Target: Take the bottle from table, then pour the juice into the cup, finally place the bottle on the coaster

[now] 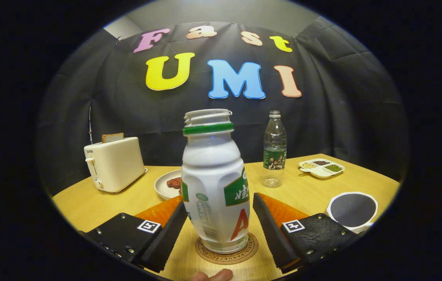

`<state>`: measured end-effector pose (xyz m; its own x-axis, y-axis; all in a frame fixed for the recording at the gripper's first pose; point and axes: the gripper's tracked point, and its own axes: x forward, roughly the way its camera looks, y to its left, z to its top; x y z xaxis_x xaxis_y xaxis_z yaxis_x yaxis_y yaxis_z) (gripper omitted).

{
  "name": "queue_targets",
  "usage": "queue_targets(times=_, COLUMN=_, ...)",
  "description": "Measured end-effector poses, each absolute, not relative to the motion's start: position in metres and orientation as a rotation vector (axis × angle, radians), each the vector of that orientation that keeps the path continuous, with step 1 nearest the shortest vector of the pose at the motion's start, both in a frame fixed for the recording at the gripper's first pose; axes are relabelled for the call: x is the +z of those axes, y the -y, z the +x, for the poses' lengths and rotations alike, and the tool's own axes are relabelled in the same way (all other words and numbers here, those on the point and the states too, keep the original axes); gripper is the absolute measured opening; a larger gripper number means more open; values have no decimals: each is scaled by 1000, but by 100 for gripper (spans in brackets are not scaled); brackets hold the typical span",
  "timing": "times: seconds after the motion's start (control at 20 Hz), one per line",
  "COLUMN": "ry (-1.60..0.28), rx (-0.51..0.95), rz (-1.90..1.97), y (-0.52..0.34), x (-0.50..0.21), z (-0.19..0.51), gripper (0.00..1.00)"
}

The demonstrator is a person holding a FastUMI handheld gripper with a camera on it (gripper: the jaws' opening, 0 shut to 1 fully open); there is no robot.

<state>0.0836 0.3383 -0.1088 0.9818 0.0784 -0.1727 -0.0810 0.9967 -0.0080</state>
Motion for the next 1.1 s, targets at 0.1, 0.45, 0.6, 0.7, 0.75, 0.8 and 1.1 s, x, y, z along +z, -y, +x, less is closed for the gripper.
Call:
queue_targets(times=0.1, ry=-175, rx=80, rz=-13, y=-337, x=-109, z=83, gripper=98)
queue_targets(times=0.45, ry=-160, rx=100, rz=-17, y=-335, x=-97, z=67, gripper=98)
queue_targets(times=0.6, ry=-121, rx=126, rz=-7, y=-340, x=-77, z=49, gripper=98)
queue_targets(times=0.7, ry=-103, rx=140, rz=7, y=-343, x=-61, z=37, gripper=98)
queue_targets(times=0.75, ry=-98, rx=139, rz=5, y=-344, x=-52, z=30, gripper=98)
queue_targets(times=0.8, ry=-80, rx=139, rz=-1, y=-345, x=-37, z=22, gripper=98)
queue_targets(times=1.1, ry=-12, rx=183, rz=-25, y=-360, x=55, z=-16, gripper=98)
